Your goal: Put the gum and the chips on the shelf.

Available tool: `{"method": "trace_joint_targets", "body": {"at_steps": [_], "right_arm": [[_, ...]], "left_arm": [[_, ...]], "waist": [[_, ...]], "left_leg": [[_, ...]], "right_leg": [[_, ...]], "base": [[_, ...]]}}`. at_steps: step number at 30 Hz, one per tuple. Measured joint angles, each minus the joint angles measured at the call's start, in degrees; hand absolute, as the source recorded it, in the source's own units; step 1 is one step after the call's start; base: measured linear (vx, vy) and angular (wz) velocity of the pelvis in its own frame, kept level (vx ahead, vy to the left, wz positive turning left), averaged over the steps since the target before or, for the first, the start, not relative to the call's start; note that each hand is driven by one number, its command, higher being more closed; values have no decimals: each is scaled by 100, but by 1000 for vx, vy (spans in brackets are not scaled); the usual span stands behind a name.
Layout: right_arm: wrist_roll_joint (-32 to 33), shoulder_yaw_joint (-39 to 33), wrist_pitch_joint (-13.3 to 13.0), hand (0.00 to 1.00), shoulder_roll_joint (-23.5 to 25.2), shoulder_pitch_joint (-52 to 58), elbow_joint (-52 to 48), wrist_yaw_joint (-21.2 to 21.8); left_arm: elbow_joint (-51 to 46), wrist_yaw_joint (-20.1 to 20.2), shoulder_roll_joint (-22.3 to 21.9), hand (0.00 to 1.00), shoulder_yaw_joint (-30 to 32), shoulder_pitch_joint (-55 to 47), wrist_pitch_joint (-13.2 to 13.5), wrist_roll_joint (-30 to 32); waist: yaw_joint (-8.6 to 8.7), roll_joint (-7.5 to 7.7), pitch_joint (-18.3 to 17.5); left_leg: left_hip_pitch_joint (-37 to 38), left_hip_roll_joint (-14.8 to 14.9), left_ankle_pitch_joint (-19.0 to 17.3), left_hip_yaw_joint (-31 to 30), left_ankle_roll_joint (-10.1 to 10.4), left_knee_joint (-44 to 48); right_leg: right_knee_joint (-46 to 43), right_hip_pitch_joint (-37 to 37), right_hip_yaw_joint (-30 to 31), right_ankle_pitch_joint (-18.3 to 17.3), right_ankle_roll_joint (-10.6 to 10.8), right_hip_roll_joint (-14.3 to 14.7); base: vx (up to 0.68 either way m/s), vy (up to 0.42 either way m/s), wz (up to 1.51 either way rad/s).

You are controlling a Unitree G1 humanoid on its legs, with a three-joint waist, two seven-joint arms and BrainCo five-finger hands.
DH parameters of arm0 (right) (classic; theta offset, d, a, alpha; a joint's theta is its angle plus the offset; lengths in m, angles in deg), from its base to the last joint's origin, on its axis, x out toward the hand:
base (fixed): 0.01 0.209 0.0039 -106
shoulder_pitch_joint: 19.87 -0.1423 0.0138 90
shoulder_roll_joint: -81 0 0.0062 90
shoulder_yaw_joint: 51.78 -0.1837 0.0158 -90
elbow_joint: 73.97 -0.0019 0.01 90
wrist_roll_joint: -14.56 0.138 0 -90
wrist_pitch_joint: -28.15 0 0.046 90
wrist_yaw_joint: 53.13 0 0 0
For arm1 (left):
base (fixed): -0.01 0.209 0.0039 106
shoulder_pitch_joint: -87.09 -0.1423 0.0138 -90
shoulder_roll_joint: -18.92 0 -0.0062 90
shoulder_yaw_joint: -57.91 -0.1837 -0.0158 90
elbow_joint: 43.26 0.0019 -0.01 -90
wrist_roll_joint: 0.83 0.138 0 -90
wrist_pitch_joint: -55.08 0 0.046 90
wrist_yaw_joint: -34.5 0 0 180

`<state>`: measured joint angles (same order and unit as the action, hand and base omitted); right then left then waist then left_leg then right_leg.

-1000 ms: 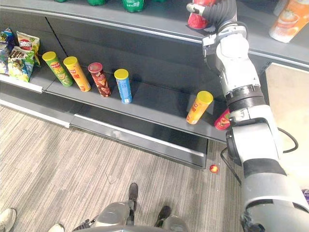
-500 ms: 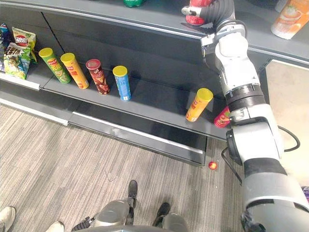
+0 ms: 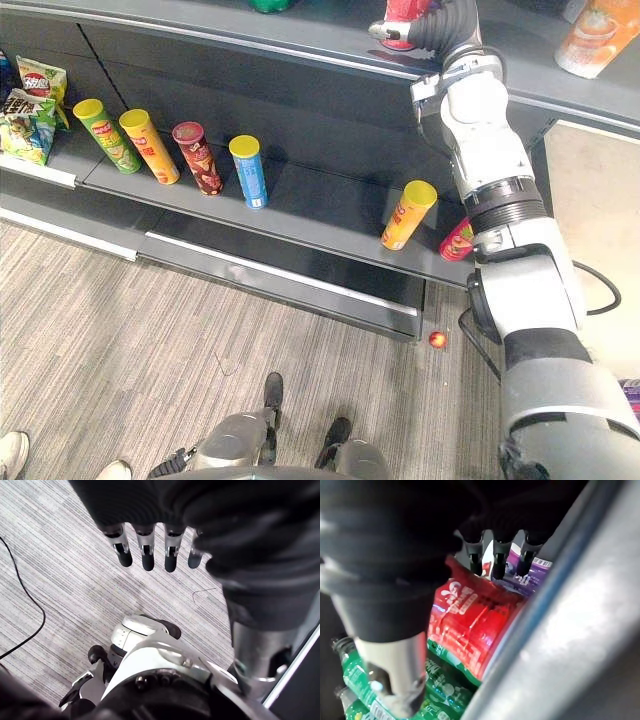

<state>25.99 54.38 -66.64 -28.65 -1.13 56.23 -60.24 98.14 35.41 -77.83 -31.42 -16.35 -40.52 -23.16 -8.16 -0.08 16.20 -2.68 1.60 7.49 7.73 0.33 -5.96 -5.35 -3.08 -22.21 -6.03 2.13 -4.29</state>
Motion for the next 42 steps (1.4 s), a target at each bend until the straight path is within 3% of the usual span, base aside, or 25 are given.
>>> {"method": "trace_joint_targets", "body": {"at_steps": [17, 28, 32, 36, 42], "right_arm": [[-7, -200, -101, 0, 16, 391, -545, -26], [-8, -449, -602, 0, 15, 390, -1258, -799], [69, -457, -654, 0, 119, 409, -1937, -868], [152, -614, -702, 0, 494, 1014, -3128, -728], [520, -609, -281, 0, 1260, 2637, -5003, -102]], "left_arm": [[33, -4, 39, 0, -3, -21, 9, 96], [279, -17, 49, 0, -5, -39, 70, 136], [350, -16, 59, 0, -2, -59, 126, 342], [359, -4, 156, 0, -6, -108, 132, 346], [581, 2, 196, 0, -25, -144, 184, 346]], "waist": [[23, 60, -69], [34, 159, -498], [145, 182, -596], [186, 316, -725], [326, 389, -907]], "left_leg": [[195, 90, -12, 256, 10, -1], [235, 128, -20, 256, 25, -3], [257, 137, -25, 294, 31, -3], [289, 177, -58, 433, 74, -3], [384, 224, -149, 652, 120, -3]], "right_leg": [[154, -124, 272, 67, -7, 86], [328, -238, 286, 110, -19, 157], [337, -240, 347, 126, -23, 165], [377, -226, 483, 134, -27, 199], [423, -227, 707, 158, -26, 230]], "base": [[38, -10, -9], [31, -9, -1], [11, 12, -6], [17, 2, -19], [23, 6, -18]]}}
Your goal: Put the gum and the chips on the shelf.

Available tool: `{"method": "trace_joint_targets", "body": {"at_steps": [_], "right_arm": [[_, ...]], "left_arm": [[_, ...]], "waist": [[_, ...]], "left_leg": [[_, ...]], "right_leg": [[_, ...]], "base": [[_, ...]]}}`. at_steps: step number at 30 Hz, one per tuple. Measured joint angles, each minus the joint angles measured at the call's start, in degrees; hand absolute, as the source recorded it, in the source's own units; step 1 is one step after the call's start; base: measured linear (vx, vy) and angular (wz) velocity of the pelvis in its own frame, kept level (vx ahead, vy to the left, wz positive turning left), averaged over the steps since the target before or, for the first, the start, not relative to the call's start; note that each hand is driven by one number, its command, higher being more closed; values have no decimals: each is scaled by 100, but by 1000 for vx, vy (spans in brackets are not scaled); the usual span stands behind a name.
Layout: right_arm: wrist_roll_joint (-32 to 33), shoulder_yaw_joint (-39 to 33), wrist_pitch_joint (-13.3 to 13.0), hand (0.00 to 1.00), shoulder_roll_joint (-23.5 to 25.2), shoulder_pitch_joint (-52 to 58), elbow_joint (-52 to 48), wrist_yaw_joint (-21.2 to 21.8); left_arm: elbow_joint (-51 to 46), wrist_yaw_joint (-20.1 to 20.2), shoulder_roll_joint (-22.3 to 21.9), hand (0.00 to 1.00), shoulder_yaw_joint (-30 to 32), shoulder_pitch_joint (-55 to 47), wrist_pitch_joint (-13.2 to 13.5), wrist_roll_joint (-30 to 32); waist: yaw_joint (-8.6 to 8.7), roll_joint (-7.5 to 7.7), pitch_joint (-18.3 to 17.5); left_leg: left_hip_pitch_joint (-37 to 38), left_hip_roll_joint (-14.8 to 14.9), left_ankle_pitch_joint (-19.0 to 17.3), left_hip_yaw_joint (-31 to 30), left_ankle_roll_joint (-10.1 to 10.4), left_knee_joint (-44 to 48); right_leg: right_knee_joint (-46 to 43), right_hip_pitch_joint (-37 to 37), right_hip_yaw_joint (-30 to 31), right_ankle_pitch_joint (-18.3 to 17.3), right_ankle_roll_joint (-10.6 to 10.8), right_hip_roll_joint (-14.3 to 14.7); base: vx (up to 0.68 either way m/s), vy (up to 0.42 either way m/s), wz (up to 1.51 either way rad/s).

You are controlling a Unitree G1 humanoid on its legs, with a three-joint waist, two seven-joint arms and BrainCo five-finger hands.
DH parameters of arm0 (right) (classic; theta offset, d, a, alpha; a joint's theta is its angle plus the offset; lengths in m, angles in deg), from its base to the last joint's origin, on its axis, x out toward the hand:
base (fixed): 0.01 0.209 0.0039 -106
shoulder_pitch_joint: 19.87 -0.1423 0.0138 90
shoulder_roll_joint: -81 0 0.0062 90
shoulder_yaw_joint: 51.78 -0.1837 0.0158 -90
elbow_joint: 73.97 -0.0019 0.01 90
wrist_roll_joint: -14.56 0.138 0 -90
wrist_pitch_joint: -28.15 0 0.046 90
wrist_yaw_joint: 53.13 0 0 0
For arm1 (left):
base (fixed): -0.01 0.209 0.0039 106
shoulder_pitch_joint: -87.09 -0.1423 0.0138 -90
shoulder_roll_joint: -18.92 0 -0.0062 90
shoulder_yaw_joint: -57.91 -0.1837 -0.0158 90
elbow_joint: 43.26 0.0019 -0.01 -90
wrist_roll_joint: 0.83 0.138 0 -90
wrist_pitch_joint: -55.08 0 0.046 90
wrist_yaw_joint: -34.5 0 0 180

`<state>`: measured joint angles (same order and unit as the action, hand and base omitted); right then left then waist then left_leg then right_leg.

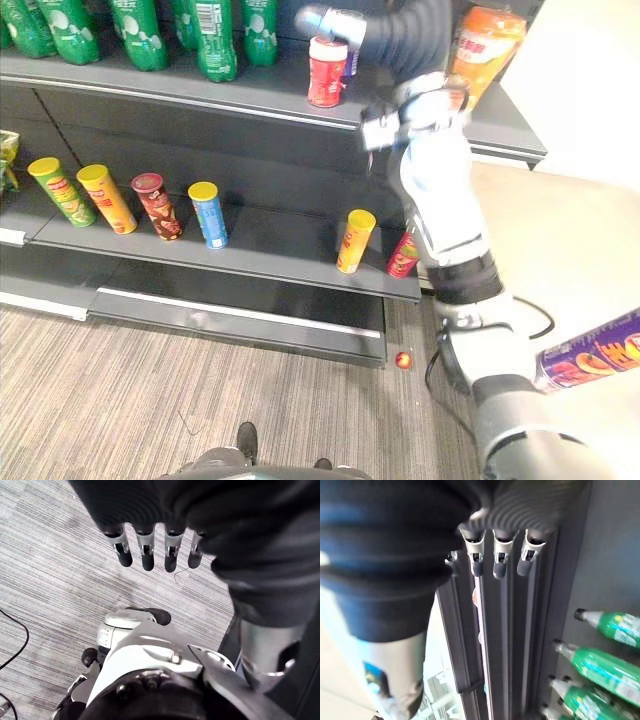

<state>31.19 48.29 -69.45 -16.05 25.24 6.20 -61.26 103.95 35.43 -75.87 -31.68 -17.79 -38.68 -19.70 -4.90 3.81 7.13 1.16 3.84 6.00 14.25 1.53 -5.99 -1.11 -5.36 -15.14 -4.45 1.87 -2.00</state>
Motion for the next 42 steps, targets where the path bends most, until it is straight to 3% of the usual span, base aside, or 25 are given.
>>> {"method": "trace_joint_targets", "body": {"at_steps": [5, 8, 12, 18, 23, 28, 34, 36, 42], "right_arm": [[382, 685, 337, 0, 512, 1843, -761, 722], [477, 1261, 444, 0, 736, 3097, -793, 1272], [396, 1586, 430, 0, 760, 4455, -427, 1975], [101, 1560, 18, 0, 766, 5272, 629, 2254], [-498, 1421, -126, 0, 886, 5494, 2082, 2132], [-540, 822, -63, 0, 1145, 5693, 3726, 2085], [-733, -422, -112, 0, 1489, 5860, 5312, 1375], [-719, -981, -121, 0, 1631, 5797, 5708, 1143], [-706, -1702, 7, 0, 1728, 5832, 6511, 643]], "left_arm": [[213, -8, -22, 0, -5, -3, 118, -8], [233, -74, -27, 0, -20, -24, 186, -16], [372, -260, -48, 0, -146, -28, 337, -92], [396, -316, -82, 0, -261, -2, 351, -126], [389, -285, -85, 0, -351, 10, 355, -126], [374, -196, -108, 0, -347, 12, 311, -128], [378, -5, -187, 0, -212, -5, 100, -282], [391, 65, -212, 0, -110, -4, 59, -282], [449, 194, -255, 0, 51, 5, -53, -457]], "waist": [[52, -13, -127], [168, -4, -135], [284, -49, -184], [411, -149, -233], [485, -213, -266], [506, -274, -260], [640, -400, -258], [645, -378, -238], [650, -373, -189]], "left_leg": [[84, 24, -74, 233, 7, 0], [104, 27, -109, 310, 12, 0], [124, 25, -170, 497, 25, 0], [204, 6, -280, 697, 32, -1], [221, -30, -335, 727, 33, -1], [293, -46, -373, 734, 68, -1], [426, -59, -445, 735, 80, -1], [450, -59, -452, 757, 78, -1], [675, -91, -549, 925, 80, -1]], "right_leg": [[8, 23, 242, 21, 9, 9], [8, 45, 327, 22, 11, 10], [-4, 106, 492, 31, 30, 1], [-1, 101, 675, 4, 65, -25], [-4, 106, 733, 12, 53, -51], [-44, 73, 739, -8, 41, -69], [-115, -10, 742, -110, 48, -83], [-122, -16, 765, -111, 48, -82], [-264, -82, 930, -245, 89, -118]], "base": [[47, 19, -25], [58, 16, -17], [72, 21, -22], [61, 27, -16], [76, 22, -5], [74, 9, -2], [32, -1, -1], [29, -1, -5], [18, 18, -12]]}}
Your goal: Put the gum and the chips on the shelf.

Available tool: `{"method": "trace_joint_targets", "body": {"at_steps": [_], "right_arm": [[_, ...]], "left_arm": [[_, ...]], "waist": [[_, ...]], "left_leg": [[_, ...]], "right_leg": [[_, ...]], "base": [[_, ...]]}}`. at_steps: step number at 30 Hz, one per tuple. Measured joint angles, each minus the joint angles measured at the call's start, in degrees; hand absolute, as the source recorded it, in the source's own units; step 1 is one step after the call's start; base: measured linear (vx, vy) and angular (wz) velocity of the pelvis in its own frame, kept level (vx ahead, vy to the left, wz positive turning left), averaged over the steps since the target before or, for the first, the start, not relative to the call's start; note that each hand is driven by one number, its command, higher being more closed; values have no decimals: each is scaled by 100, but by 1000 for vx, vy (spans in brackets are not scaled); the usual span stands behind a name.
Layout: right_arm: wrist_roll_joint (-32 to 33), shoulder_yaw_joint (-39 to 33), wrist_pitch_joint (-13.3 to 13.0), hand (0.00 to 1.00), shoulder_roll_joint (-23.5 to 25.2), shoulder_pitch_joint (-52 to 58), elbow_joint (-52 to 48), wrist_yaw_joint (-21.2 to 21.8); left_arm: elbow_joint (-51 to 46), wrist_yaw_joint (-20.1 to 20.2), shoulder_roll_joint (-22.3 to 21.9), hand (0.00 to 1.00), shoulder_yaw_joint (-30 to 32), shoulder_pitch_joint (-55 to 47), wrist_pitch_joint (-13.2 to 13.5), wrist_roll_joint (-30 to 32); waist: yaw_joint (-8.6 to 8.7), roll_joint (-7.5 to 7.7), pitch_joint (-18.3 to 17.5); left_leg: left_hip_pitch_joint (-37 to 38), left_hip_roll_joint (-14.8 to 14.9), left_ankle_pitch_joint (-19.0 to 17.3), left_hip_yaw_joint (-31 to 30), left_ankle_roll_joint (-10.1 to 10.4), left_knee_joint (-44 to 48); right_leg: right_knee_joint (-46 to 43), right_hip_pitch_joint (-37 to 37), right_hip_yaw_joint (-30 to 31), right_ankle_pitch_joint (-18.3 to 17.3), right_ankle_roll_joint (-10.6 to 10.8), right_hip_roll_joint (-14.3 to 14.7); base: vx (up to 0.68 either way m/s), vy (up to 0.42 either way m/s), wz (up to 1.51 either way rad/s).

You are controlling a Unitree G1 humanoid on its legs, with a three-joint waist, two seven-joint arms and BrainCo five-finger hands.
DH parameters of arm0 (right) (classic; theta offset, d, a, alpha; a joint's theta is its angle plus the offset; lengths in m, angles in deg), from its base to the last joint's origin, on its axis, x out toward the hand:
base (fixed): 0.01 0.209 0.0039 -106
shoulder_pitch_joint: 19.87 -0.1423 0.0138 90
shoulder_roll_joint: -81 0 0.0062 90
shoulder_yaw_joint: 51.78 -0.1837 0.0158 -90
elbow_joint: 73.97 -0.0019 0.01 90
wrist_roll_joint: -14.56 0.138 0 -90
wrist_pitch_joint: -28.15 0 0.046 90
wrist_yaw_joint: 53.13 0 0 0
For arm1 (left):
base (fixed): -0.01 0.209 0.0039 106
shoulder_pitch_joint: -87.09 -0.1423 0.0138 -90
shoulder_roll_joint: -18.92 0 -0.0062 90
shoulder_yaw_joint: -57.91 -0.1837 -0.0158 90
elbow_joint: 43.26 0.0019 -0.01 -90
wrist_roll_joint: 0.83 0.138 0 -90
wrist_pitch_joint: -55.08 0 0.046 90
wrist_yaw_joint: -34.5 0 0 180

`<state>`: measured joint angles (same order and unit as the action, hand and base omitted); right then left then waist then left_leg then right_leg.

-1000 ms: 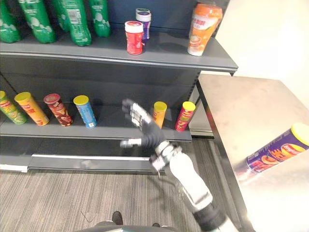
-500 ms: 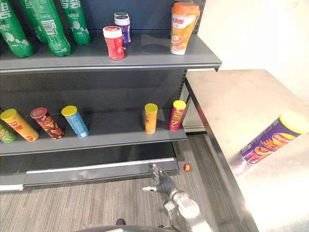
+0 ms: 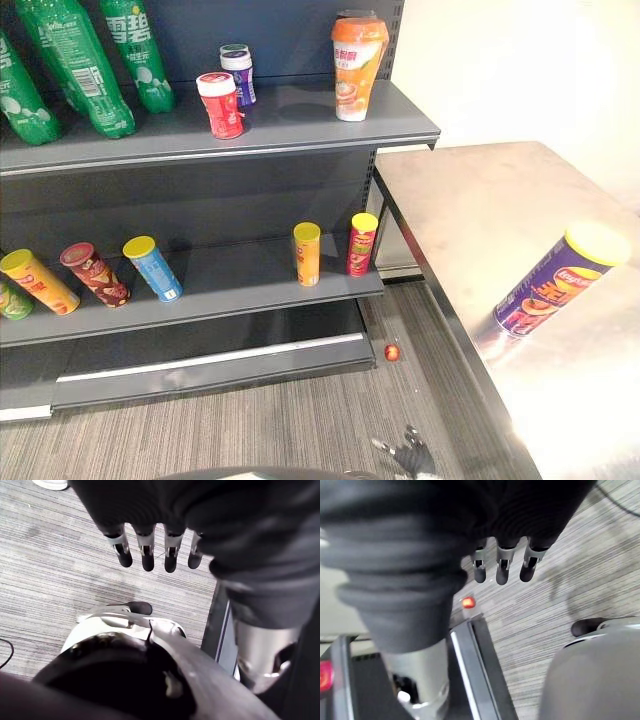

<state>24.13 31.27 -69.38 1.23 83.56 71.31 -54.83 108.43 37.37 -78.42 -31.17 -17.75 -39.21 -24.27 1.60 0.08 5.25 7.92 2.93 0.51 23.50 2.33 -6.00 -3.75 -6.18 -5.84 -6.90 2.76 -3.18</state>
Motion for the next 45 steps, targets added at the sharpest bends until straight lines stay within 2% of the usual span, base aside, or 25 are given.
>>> {"method": "trace_joint_targets", "body": {"at_steps": [5, 9, 11, 13, 15, 16, 17, 18, 19, 21, 24, 27, 29, 30, 31, 33, 34, 35, 36, 37, 38, 39, 40, 41, 45], "right_arm": [[320, -401, 208, 0, 124, 221, 114, -128], [677, -797, 147, 0, 279, 230, 56, -255], [661, -902, 87, 0, 371, 236, -40, -263], [605, -1011, 60, 0, 398, 214, -21, -192], [421, -1063, -56, 0, 388, 136, 164, -80], [387, -1071, -95, 0, 390, 136, 249, -54], [381, -1084, -124, 0, 402, 141, 299, -44], [381, -1146, -178, 0, 452, 127, 396, -49], [379, -1182, -184, 0, 459, 123, 441, -53], [398, -1283, -268, 0, 444, 109, 434, -77], [375, -1267, -302, 0, 286, 99, 406, -109], [377, -1206, -308, 0, 263, -141, 365, -217], [371, -1154, -310, 0, 311, -213, 350, -255], [299, -1118, -302, 0, 372, -216, 353, -286], [225, -1116, -291, 0, 388, -207, 374, -290], [172, -1094, -290, 0, 433, -71, 387, -325], [173, -1054, -292, 0, 425, -62, 393, -360], [186, -1053, -295, 0, 305, -142, 409, -459], [194, -1052, -295, 0, 251, -206, 429, -507], [239, -1052, -320, 0, 196, -393, 537, -521], [239, -1051, -327, 0, 200, -417, 552, -509], [226, -1054, -381, 0, 192, -462, 606, -400], [182, -1031, -482, 0, 203, -466, 599, -261], [170, -857, -543, 0, 301, -368, 613, -65], [227, -825, -540, 0, 275, -289, 638, -50]], "left_arm": [[138, 17, -34, 0, 60, 106, 1, 5], [209, 57, -35, 0, 104, 223, -14, 55], [203, 83, -33, 0, 188, 201, -9, 125], [201, 78, -31, 0, 248, 261, -15, 105], [145, 68, -53, 0, 360, 385, 1, -85], [98, 77, 4, 0, 427, 436, 17, -115], [106, 84, 44, 0, 433, 445, 8, -134], [121, 86, 114, 0, 523, 452, 13, -140], [135, 58, 100, 0, 534, 483, 19, -147], [157, 68, -68, 0, 515, 643, 34, -168], [94, 83, -268, 0, 505, 677, 34, -168], [-31, 89, -274, 0, 532, 607, 42, -172], [-47, 102, -252, 0, 585, 604, 41, -177], [-48, 89, -171, 0, 644, 594, 45, -256], [-47, 85, -143, 0, 666, 579, 46, -294], [-79, -29, -119, 0, 870, 536, 199, -329], [-107, -24, -124, 0, 874, 555, 244, -338], [-224, -11, -182, 0, 872, 615, 268, -347], [-297, -6, -234, 0, 862, 626, 300, -351], [-396, 7, -319, 0, 855, 624, 414, -547], [-395, 10, -323, 0, 855, 624, 415, -574], [-394, 15, -360, 0, 853, 600, 408, -658], [-363, 24, -432, 0, 878, 556, 397, -798], [-351, 23, -282, 0, 872, 656, 388, -791], [-230, -12, -269, 0, 838, 648, 370, -778]], "waist": [[113, -13, 120], [197, -9, 446], [190, -2, 571], [251, -68, 642], [269, -104, 658], [256, -9, 655], [255, 56, 651], [238, 202, 643], [273, 197, 662], [298, -106, 762], [292, -288, 742], [276, -270, 689], [276, -173, 653], [256, -41, 644], [250, 10, 618], [241, 119, 565], [208, 135, 572], [188, 47, 583], [174, 30, 603], [85, 62, 635], [72, 66, 636], [54, 3, 633], [-22, -115, 611], [90, 189, 550], [7, 83, 523]], "left_leg": [[147, -111, -117, 332, -66, 2], [424, -53, -244, 1092, -104, 6], [575, 81, -321, 1796, -93, 6], [701, 483, -512, 2685, 70, 167], [717, 806, -591, 3182, 210, 363], [711, 902, -612, 3465, 318, 486], [733, 881, -566, 3602, 320, 546], [765, 774, -493, 3809, 357, 568], [770, 783, -466, 3876, 344, 574], [927, 864, -420, 3874, 363, 514], [1097, 881, -225, 3881, 516, 354], [1151, 940, -149, 4047, 614, 462], [1135, 1014, -149, 4091, 615, 696], [1119, 1149, -149, 4118, 615, 1172], [1101, 1254, -149, 4108, 615, 1463], [737, 2013, -195, 3572, 563, 3318], [538, 2106, -374, 3231, 461, 3711], [139, 1929, -999, 2533, 503, 3965], [-43, 1784, -1207, 2234, 501, 3991], [-352, 1308, -1503, 1738, 442, 3649], [-381, 1238, -1503, 1674, 438, 3504], [-377, 1087, -1093, 1385, 243, 2534], [-366, 1037, -886, 1052, 304, 2211], [-501, 577, -890, 626, 296, 1900], [-443, 413, -726, 571, 236, 1586]], "right_leg": [[-617, 288, 309, -287, 168, -120], [-975, 554, 266, -141, 361, -148], [-1131, 693, -843, -153, 141, -337], [-1792, 797, -2583, -334, -170, -699], [-2284, 790, -3455, -363, -219, -1019], [-2217, 748, -3647, -309, -196, -1144], [-2023, 682, -3651, -55, -195, -1202], [-1628, 557, -3480, 559, -93, -1297], [-1499, 546, -3461, 502, -164, -1233], [-1300, 379, -3450, 502, -168, -1024], [-972, 155, -3338, 499, -167, -803], [-600, 82, -2986, 500, -167, -640], [-430, 88, -2856, 500, -166, -599], [-372, 75, -2768, 500, -166, -610], [-352, 66, -2724, 501, -167, -617], [-127, -129, -2499, 504, -170, -596], [-60, -145, -2416, 502, -167, -608], [59, -157, -2138, 496, -171, -701], [114, -172, -1972, 495, -170, -763], [133, -204, -1564, 508, -146, -1005], [112, -208, -1534, 526, -119, -1044], [34, -204, -1453, 559, 69, -1059], [88, -193, -1317, 433, 426, -1004], [336, -112, -1256, 509, 690, -1226], [421, -97, -1243, 599, 793, -1245]], "base": [[22, 53, -30], [-18, 55, -92], [-111, 70, -183], [-33, 32, -193], [69, -50, -171], [127, -89, -158], [181, -122, -135], [151, -119, -86], [152, -171, -79], [99, -147, -27], [73, -125, 0], [52, -107, -32], [64, -88, -49], [87, -90, -50], [102, -90, -65], [90, -93, -57], [61, 6, -65], [17, 60, -60], [24, 258, -103], [22, 177, -81], [23, 285, -95], [2, 220, -79], [51, 415, -46], [39, 334, -10], [-29, 67, 10]]}}
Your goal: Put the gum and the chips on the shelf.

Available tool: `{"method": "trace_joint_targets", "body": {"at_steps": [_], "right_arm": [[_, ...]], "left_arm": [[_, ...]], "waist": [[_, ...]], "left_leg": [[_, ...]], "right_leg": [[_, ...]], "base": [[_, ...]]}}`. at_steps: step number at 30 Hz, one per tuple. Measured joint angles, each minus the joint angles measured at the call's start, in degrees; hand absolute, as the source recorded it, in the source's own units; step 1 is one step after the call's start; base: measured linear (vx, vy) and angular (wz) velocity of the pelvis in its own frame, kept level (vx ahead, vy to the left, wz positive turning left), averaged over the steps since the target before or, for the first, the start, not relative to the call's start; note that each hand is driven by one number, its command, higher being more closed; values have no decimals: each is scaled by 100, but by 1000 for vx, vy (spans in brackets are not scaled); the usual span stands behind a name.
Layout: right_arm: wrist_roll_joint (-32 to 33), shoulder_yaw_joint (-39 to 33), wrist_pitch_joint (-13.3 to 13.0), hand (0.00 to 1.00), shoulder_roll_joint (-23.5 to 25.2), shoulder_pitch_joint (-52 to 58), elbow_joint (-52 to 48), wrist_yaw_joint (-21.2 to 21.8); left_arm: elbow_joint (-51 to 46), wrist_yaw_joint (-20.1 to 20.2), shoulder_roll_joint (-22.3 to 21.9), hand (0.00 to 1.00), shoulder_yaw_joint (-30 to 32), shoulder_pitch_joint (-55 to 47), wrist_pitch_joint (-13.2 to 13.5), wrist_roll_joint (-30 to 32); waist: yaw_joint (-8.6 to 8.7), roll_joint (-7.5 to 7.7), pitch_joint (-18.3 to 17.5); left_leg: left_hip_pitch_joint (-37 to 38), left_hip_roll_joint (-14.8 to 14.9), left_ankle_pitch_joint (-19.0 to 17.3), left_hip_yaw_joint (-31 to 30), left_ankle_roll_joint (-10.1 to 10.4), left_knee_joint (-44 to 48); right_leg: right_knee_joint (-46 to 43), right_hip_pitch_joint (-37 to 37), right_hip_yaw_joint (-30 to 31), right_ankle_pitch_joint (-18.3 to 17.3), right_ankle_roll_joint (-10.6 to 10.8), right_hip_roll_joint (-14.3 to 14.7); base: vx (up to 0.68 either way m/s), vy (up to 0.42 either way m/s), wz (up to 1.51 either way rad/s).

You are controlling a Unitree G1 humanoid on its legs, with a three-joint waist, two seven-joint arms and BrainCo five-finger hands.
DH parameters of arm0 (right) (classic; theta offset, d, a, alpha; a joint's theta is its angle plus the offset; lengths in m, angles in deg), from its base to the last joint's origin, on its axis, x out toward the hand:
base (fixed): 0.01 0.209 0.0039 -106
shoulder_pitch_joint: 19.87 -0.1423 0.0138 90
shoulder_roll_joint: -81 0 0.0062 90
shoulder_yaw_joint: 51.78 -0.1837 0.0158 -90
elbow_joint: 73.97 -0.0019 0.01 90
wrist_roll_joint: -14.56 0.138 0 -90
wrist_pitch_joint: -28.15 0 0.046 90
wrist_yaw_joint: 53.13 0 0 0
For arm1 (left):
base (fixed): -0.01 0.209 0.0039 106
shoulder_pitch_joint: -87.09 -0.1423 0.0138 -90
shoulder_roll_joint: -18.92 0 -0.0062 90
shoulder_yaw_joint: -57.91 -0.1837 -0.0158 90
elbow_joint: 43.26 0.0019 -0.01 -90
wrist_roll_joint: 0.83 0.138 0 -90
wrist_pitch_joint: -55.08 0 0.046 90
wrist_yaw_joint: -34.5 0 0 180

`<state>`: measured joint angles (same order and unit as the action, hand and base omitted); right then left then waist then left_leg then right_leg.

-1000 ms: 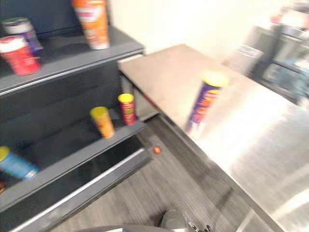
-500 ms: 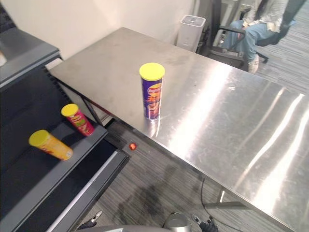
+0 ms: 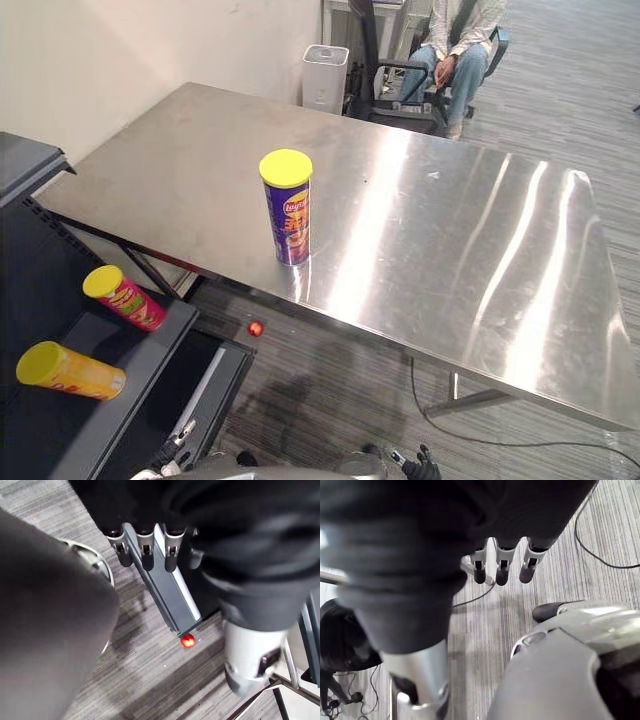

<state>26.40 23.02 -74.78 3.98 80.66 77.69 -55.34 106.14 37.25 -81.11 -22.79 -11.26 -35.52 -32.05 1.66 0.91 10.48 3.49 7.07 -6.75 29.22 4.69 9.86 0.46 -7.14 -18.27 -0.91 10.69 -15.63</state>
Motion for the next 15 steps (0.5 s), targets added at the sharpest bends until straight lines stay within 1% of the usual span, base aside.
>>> {"method": "trace_joint_targets", "body": {"at_steps": [1, 3, 5, 6, 7, 9, 12, 13, 14, 15], "right_arm": [[8, -4, -5, 0, -14, 1, 3, 8], [-30, -4, -182, 0, -112, 35, 16, -151], [13, -10, -161, 0, -145, 35, 13, -134], [238, -14, -111, 0, -157, 34, 13, -59], [526, -23, -47, 0, -145, 38, 13, 15], [921, -64, 77, 0, -104, 43, 17, 25], [1281, -339, 133, 0, -50, 85, 37, -33], [1395, -469, 135, 0, -23, 82, 68, -134], [1589, -578, 133, 0, -10, 82, 110, -331], [1644, -683, 136, 0, 0, 81, 125, -441]], "left_arm": [[0, -1, -6, 0, -3, -8, 1, 2], [15, -44, -40, 0, -71, -59, 55, 315], [80, -74, -73, 0, -110, -75, 44, 357], [131, -84, -81, 0, -110, -84, 42, 357], [169, -84, -73, 0, -110, -88, 44, 357], [212, -63, -65, 0, -110, -91, 44, 361], [221, -60, -51, 0, -110, -94, 43, 394], [226, -52, -2, 0, -107, -93, 45, 448], [228, -38, 6, 0, -99, -93, 47, 475], [228, -34, 12, 0, -91, -93, 47, 490]], "waist": [[2, -40, -18], [-1, -136, -74], [3, -213, -118], [4, -226, -126], [1, -211, -134], [-6, -167, -144], [-3, -125, -178], [-4, -106, -186], [-6, -80, -190], [-15, -70, -192]], "left_leg": [[27, -25, 71, -5, -1, -115], [213, -115, 381, -22, 8, -797], [277, -107, 507, -20, 23, -1025], [334, -78, 562, -8, 54, -1133], [399, -44, 598, 1, 79, -1223], [476, -21, 624, 10, 91, -1317], [607, -36, 636, 42, 105, -1414], [644, -51, 636, 61, 106, -1458], [715, -70, 637, 121, 106, -1508], [765, -81, 636, 155, 107, -1530]], "right_leg": [[22, 7, -3, 11, 0, 9], [53, 123, 24, 3, -39, 96], [73, 158, 37, 20, -70, 174], [86, 160, 68, 25, -77, 234], [91, 154, 97, 30, -83, 297], [117, 127, 137, 49, -119, 362], [129, 67, 182, 74, -141, 384], [130, 67, 212, 75, -141, 385], [131, 55, 255, 75, -142, 386], [131, 41, 282, 75, -142, 386]], "base": [[-63, -37, -3], [-34, -53, -5], [-21, -58, -8], [-19, -72, -17], [-10, -58, -15], [13, -46, -13], [42, -6, -12], [43, 18, -16], [33, 16, -20], [35, 22, -20]]}}
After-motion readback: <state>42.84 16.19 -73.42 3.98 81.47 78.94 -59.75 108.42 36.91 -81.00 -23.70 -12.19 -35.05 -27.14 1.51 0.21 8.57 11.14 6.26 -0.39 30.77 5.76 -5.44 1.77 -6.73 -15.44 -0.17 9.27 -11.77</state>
